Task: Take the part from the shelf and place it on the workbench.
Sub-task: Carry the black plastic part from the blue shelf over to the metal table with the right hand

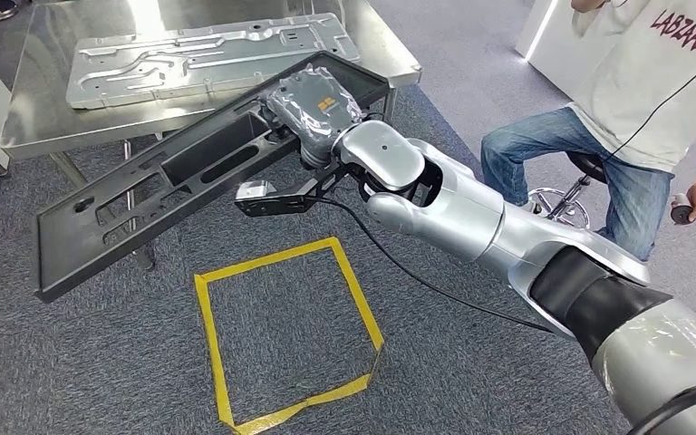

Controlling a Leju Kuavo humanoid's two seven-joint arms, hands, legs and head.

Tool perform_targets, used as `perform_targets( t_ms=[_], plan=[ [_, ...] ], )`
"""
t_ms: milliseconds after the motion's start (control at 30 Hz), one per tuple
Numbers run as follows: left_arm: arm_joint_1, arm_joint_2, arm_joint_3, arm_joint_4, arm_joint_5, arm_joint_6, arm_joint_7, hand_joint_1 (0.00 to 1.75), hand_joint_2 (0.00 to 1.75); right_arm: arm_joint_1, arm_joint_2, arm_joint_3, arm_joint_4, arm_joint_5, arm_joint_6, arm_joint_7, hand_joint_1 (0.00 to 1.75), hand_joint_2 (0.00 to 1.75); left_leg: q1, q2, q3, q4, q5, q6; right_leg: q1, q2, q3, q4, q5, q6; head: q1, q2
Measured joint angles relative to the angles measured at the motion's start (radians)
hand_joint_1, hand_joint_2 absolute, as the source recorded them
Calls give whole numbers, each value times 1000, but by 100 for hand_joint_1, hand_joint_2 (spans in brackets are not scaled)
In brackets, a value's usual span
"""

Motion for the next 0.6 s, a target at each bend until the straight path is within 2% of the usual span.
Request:
perform_targets(
  t_ms=[67, 100, 133, 200, 300, 333, 367, 433, 467, 500, 533, 567, 600],
  plan=[
    [0, 0, 0, 0, 2, 1, -3, 0, 175, -1, 0, 0, -3, 4, 0, 2, 175, 175, -1, -3, 6, 3, -7, -2, 3, 1, 50, -122, 70, -9, 0, 0],
    [0, -1, 0, 0, 4, 1, -5, 0, 175, -2, 0, 0, -5, 9, 0, 3, 175, 175, -2, -5, 7, 4, -10, -4, 6, 1, 75, -179, 89, -14, 0, 0],
    [1, -1, 0, 0, 6, 1, -6, 0, 175, -4, 0, 0, -7, 14, 1, 6, 175, 175, -3, -5, 7, 4, -12, -8, 9, 2, 92, -215, 96, -18, 0, 0],
    [3, -2, 0, 0, 12, 1, -9, 0, 175, -5, -1, -1, -10, 30, 1, 19, 175, 175, -3, -6, 6, 3, -13, -17, 14, 2, 102, -233, 90, -23, 0, 0],
    [6, 0, 0, 0, 20, 2, -12, 0, 175, -3, -3, -3, -13, 60, 4, 63, 175, 175, -4, -4, 7, 14, -25, -34, 5, 1, 120, -244, 91, -35, -1, 0],
    [6, 1, 0, 0, 21, 2, -13, 0, 175, -3, -3, -5, -14, 68, 8, 79, 175, 175, -2, -3, -5, 42, -39, -40, 0, -1, 129, -248, 90, -40, -2, 0],
    [6, 1, 0, 0, 21, 2, -13, 0, 175, -3, -4, -8, -15, 75, 14, 95, 175, 175, 1, 0, -30, 92, -61, -45, -1, -3, 137, -250, 86, -44, -3, 0],
    [8, -1, 0, 0, 23, 2, -14, 0, 175, 1, -7, -11, -13, 85, 32, 124, 175, 175, 8, 5, -102, 221, -104, -54, -1, -5, 146, -251, 76, -50, -4, 0],
    [11, -1, 0, 0, 24, 2, -14, 0, 175, 6, -9, -11, -11, 89, 43, 139, 175, 175, 10, 7, -129, 262, -109, -57, -2, -4, 151, -250, 71, -49, -4, 0],
    [13, -1, 0, 0, 25, 2, -14, 0, 175, 12, -11, -11, -7, 90, 51, 151, 175, 175, 11, 8, -137, 264, -94, -58, -2, -2, 157, -250, 66, -48, -4, 0],
    [14, -1, 0, 0, 26, 2, -14, 0, 175, 19, -13, -11, -3, 89, 57, 162, 175, 175, 11, 9, -124, 228, -62, -57, -3, -1, 164, -250, 60, -45, -4, 0],
    [15, -1, 0, 0, 26, 2, -14, 0, 175, 25, -16, -12, 1, 88, 61, 172, 175, 175, 11, 9, -97, 165, -22, -55, -4, 0, 172, -250, 53, -42, -4, 0],
    [15, -1, 0, 0, 26, 2, -13, 0, 175, 28, -20, -15, 7, 86, 62, 182, 175, 175, 10, 10, -67, 102, 6, -52, -3, 1, 179, -249, 46, -37, -4, 0]
  ],
)
